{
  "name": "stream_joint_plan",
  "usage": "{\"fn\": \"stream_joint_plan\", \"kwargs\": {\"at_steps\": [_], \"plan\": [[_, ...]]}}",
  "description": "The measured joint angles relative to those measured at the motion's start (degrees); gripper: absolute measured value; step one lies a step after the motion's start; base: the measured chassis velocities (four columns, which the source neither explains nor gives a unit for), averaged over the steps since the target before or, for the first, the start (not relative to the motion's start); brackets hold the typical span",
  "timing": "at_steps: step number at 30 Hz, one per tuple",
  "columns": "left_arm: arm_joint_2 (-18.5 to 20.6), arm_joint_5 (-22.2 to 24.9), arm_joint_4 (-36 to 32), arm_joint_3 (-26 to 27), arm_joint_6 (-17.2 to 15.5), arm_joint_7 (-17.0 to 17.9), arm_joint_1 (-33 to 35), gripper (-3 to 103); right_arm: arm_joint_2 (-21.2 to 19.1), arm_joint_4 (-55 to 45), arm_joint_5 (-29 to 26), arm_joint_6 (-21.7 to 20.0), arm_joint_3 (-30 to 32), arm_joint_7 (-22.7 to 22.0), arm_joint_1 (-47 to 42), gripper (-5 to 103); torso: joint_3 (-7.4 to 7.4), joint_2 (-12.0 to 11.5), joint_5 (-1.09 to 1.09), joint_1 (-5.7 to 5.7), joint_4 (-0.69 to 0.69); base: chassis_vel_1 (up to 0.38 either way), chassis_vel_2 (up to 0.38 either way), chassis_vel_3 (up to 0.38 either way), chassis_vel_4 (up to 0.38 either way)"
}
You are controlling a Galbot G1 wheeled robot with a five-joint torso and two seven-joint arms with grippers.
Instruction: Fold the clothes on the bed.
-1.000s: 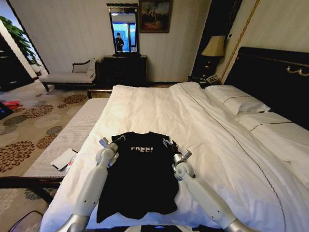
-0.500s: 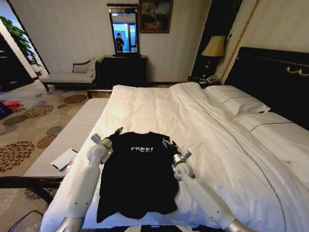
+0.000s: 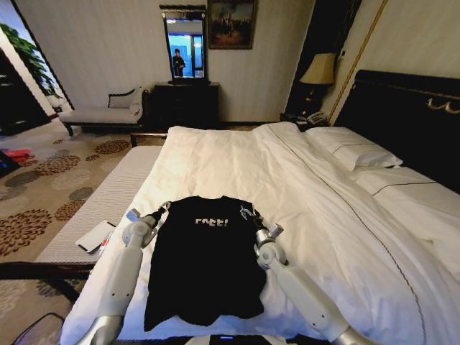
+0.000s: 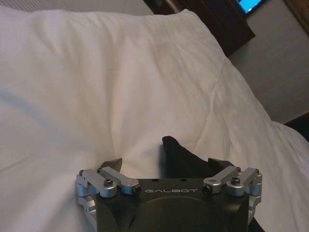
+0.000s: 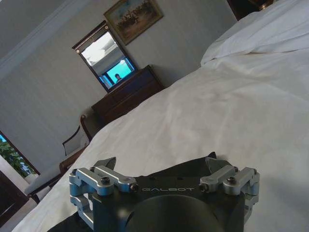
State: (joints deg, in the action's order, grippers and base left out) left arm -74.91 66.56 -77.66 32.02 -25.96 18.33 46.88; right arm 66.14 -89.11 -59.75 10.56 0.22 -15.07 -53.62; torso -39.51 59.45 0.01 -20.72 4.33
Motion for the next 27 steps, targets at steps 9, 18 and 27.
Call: {"fn": "stream_joint_plan", "kwargs": {"at_steps": [9,18,27], "plan": [[-2.8,-2.1,6.0,-1.7,1.3,-1.4,-4.8,102,-1.0,0.5,-0.3,0.0,0.2,-0.1,0.2,100,0.0,0.0,0.0,0.0,0.0,0.0,0.0,0.0,0.0],[-3.3,-3.0,7.7,-2.5,2.9,-3.2,-6.6,66,-1.1,1.2,-0.5,0.0,0.3,-0.1,0.5,100,0.0,0.0,-0.02,0.0,0.01,0.0,0.0,0.0,0.0],[-2.0,-3.2,8.5,-2.5,4.0,-4.2,-7.5,34,-0.3,2.4,-0.4,0.0,0.1,-0.1,1.0,100,0.0,0.0,-0.02,0.0,0.0,0.0,0.0,0.0,0.0]]}}
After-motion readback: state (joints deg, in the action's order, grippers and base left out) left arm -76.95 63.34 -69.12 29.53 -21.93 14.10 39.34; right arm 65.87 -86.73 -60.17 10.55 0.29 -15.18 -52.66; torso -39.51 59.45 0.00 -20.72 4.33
